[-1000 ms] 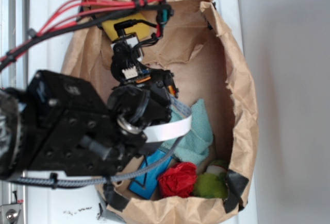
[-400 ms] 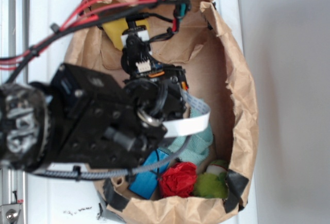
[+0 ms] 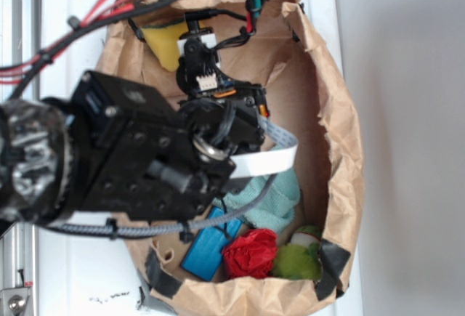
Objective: Grab the green sponge.
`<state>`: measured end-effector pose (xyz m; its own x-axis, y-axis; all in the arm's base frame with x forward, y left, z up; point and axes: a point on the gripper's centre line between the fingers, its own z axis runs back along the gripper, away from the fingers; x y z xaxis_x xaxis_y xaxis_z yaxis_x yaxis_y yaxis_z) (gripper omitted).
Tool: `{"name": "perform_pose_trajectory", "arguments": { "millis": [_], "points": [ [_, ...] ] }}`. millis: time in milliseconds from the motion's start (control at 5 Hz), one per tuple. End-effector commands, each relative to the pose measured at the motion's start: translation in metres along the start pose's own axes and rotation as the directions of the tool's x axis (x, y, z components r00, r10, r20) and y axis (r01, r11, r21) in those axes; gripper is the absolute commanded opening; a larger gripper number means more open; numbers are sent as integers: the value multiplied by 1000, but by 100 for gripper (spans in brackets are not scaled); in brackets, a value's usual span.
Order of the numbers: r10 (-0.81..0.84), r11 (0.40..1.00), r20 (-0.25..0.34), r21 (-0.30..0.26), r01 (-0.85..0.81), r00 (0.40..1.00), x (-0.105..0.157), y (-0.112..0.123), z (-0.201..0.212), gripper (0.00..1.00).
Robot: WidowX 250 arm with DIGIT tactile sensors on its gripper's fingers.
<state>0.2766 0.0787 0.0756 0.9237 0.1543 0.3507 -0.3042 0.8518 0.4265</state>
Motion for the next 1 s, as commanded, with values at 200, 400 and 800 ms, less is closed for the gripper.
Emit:
{"name": "perform_pose_trajectory", "arguments": {
  "millis": [200, 400, 800],
  "points": [
    [102, 994, -171, 43, -96, 980, -7, 23, 9, 100],
    [98, 994, -256, -30, -109, 962, -9, 24, 16, 100],
    [28, 973, -367, -203, -109, 930, -20, 18, 28, 100]
  ]
}}
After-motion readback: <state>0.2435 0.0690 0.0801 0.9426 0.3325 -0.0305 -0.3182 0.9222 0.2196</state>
